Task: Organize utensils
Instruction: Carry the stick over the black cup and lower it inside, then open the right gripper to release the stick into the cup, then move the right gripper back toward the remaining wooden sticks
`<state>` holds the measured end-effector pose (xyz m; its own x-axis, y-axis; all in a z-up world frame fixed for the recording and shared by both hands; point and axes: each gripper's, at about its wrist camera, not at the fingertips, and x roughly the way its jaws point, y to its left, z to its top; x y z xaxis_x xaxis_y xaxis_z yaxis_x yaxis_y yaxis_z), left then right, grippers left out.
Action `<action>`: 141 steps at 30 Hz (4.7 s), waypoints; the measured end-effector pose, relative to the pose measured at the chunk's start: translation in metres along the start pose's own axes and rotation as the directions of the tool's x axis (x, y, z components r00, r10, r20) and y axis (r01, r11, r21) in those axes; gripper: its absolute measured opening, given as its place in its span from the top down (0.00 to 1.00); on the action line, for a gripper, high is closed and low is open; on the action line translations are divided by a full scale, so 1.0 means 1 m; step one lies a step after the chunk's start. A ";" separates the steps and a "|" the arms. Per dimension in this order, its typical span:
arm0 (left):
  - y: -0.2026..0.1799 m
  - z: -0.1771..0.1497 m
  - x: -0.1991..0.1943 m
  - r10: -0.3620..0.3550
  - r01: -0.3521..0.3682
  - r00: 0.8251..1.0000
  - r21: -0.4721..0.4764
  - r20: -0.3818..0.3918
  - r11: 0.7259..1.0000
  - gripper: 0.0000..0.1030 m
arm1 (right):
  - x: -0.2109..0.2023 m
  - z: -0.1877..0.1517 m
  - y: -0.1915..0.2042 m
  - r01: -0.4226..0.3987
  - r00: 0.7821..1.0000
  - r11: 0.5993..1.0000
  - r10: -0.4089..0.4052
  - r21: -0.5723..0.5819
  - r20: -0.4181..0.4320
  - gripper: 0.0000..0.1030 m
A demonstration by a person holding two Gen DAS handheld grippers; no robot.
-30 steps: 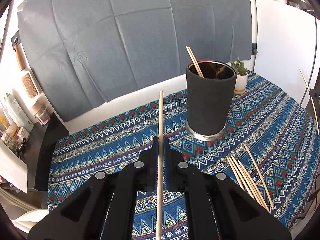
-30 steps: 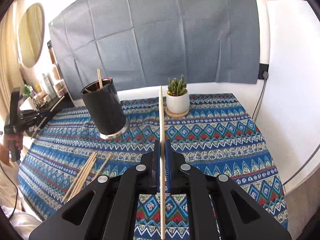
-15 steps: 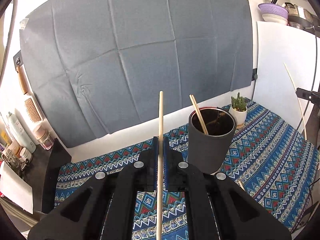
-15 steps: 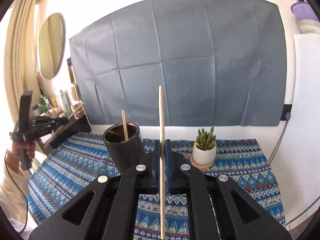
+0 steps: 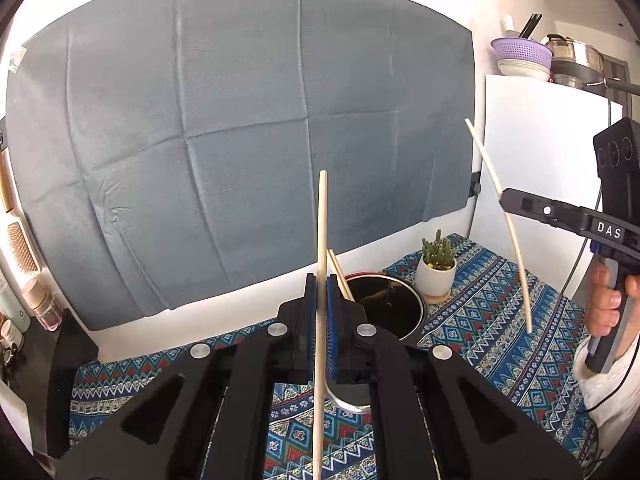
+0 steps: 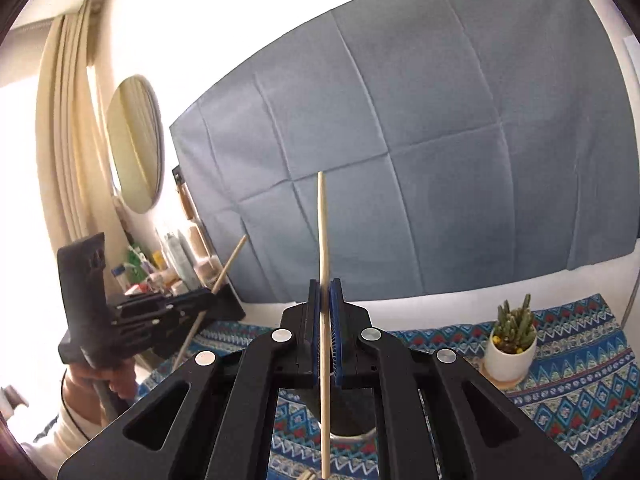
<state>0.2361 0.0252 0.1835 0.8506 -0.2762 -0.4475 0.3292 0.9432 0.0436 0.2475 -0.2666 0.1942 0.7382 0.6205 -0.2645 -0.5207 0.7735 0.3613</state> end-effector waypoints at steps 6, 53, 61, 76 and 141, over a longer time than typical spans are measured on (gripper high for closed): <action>0.000 0.007 0.019 -0.113 0.117 0.991 -0.055 0.071 0.992 0.95 | 0.031 0.008 0.005 -0.032 0.999 0.998 0.030 0.048 0.025 0.95; 0.008 -0.012 0.024 0.011 0.072 0.910 -0.183 0.414 0.980 0.05 | 0.028 -0.010 -0.032 0.099 0.895 0.987 -0.145 0.129 0.422 0.08; -0.011 -0.007 0.030 0.023 0.012 0.966 -0.134 0.258 0.991 0.05 | 0.021 -0.002 -0.032 0.136 0.902 0.983 -0.173 0.120 0.394 0.08; -0.008 -0.006 0.031 0.025 -0.013 0.997 -0.168 0.073 0.986 0.06 | 0.028 0.017 -0.018 0.358 0.921 0.930 -0.366 0.081 0.132 0.08; -0.079 -0.215 0.043 0.011 -0.089 0.757 -0.086 -0.653 0.992 0.05 | 0.063 -0.226 0.008 0.431 0.556 0.894 -0.371 -0.124 -0.744 0.07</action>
<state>0.1590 -0.0213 -0.0310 0.3797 -0.0786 -0.9218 0.2160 0.9764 0.0057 0.1929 -0.1922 -0.0216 0.2846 0.1536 -0.9463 -0.1998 0.9749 0.0981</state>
